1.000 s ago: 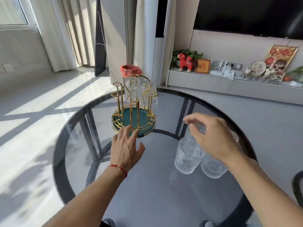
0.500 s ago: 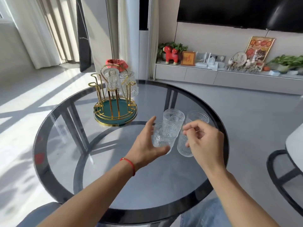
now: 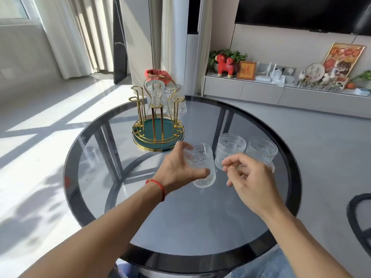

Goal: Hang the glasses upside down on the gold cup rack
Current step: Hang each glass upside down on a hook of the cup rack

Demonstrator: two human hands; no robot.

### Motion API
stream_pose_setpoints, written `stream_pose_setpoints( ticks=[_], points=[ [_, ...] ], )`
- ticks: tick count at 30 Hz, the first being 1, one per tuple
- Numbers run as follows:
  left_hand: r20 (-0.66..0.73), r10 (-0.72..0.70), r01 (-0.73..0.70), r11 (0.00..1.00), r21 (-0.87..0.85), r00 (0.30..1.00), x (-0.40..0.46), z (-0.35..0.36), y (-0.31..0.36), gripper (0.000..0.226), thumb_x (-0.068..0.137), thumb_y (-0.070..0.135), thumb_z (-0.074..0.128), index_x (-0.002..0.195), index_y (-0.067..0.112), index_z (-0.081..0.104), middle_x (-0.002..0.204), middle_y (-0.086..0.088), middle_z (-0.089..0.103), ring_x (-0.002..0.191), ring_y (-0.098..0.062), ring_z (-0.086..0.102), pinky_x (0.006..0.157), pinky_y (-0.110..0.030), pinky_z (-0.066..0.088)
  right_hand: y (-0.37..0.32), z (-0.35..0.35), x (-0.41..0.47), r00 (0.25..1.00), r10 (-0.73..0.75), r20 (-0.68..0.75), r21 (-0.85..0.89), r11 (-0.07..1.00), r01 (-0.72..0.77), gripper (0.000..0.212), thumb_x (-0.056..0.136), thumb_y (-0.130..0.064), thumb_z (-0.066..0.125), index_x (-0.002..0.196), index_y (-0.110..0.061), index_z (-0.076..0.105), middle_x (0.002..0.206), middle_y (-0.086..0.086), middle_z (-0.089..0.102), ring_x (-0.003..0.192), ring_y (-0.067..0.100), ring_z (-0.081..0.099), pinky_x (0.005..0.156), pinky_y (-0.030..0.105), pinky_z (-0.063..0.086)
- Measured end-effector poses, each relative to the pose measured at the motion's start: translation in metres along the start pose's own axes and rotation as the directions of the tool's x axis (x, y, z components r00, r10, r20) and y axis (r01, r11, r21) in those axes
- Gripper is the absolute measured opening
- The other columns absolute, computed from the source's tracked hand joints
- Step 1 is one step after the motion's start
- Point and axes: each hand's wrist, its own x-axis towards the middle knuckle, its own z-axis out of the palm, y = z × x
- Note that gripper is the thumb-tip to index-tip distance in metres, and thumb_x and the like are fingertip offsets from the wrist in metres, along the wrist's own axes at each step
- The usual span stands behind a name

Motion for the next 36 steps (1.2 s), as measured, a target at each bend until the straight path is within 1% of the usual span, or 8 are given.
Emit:
stream_pose_setpoints(
  ticks=[7,10,16,20,23,27,31,36],
  points=[
    [0.061,-0.186,0.186,0.781,-0.596,0.981,0.006,-0.037,-0.009,0.087,0.046,0.028,0.088,0.122,0.012,0.047,0.118,-0.015,0.065,0.098,-0.026,0.073,0.073,-0.037,0.063,-0.010,0.050,0.018,0.919,0.249,0.305,0.034,0.962,-0.272,0.054,0.104,-0.051,0.050,0.153,-0.031,0.042,0.135,-0.010,0.059,0.112,0.011,0.069,0.104,0.041,0.054],
    [0.102,-0.196,0.208,0.663,-0.719,0.975,0.009,-0.037,-0.013,0.087,0.047,0.019,0.084,0.124,0.009,0.045,0.112,-0.018,0.069,0.092,-0.024,0.073,0.085,-0.043,0.062,-0.021,0.067,0.036,0.870,0.324,0.372,0.385,0.799,-0.462,0.048,0.108,-0.042,0.045,0.152,-0.024,0.043,0.146,0.007,0.056,0.120,0.037,0.067,0.102,0.051,0.057],
    [0.223,-0.091,0.237,0.530,-0.815,0.971,0.017,-0.048,-0.030,0.083,0.059,0.006,0.081,0.133,0.009,0.043,0.117,-0.020,0.066,0.103,-0.029,0.072,0.093,-0.045,0.059,-0.022,0.064,0.054,0.849,0.293,0.439,0.602,0.605,-0.521,0.041,0.103,-0.023,0.061,0.142,-0.009,0.059,0.148,0.024,0.056,0.137,0.046,0.051,0.090,0.040,0.060],
    [0.182,0.037,0.075,0.817,-0.572,0.983,0.021,-0.069,-0.050,0.074,0.072,0.037,0.083,0.139,0.026,0.054,0.132,-0.004,0.066,0.124,-0.020,0.062,0.107,-0.044,0.050,-0.038,0.057,0.061,0.941,0.254,0.225,0.558,0.758,-0.338,0.059,0.079,-0.029,0.084,0.134,-0.017,0.065,0.130,0.024,0.070,0.111,0.031,0.072,0.099,0.045,0.058],
    [0.036,0.029,-0.026,0.997,-0.078,0.999,0.025,-0.079,-0.071,0.079,0.072,0.069,0.067,0.142,0.038,0.050,0.143,0.003,0.051,0.134,-0.014,0.046,0.113,-0.048,0.043,-0.057,0.047,0.068,0.990,0.140,-0.022,0.370,0.921,-0.122,0.060,0.067,-0.041,0.091,0.121,-0.037,0.068,0.120,0.006,0.073,0.107,0.026,0.072,0.092,0.040,0.059],
    [0.053,0.086,-0.101,0.866,0.490,0.995,0.033,-0.069,-0.099,0.086,0.080,0.067,0.061,0.154,0.035,0.029,0.161,-0.005,0.022,0.149,-0.029,0.019,0.118,-0.054,0.035,-0.095,0.037,0.110,0.991,-0.023,-0.128,0.315,0.947,0.062,0.051,0.069,-0.053,0.084,0.117,-0.044,0.068,0.110,-0.003,0.073,0.104,0.020,0.073,0.087,0.043,0.062],
    [-0.090,0.155,-0.060,0.757,0.650,0.984,0.043,-0.055,-0.108,0.085,0.084,0.070,0.041,0.155,0.027,0.025,0.154,-0.007,0.034,0.148,-0.027,0.023,0.119,-0.048,0.035,-0.143,0.056,0.176,0.970,-0.197,-0.142,0.219,0.949,0.225,0.055,0.073,-0.045,0.086,0.122,-0.030,0.069,0.115,0.001,0.072,0.109,0.025,0.070,0.088,0.053,0.061],
    [-0.094,0.182,-0.066,0.715,0.696,0.979,0.047,-0.048,-0.117,0.088,0.083,0.072,0.036,0.156,0.027,0.020,0.154,-0.009,0.031,0.153,-0.031,0.016,0.122,-0.050,0.029,-0.175,0.106,0.243,0.990,-0.140,-0.002,0.183,0.973,0.138,0.072,0.065,-0.048,0.088,0.131,-0.026,0.069,0.128,0.005,0.070,0.115,0.028,0.068,0.094,0.051,0.060]
  ],
)
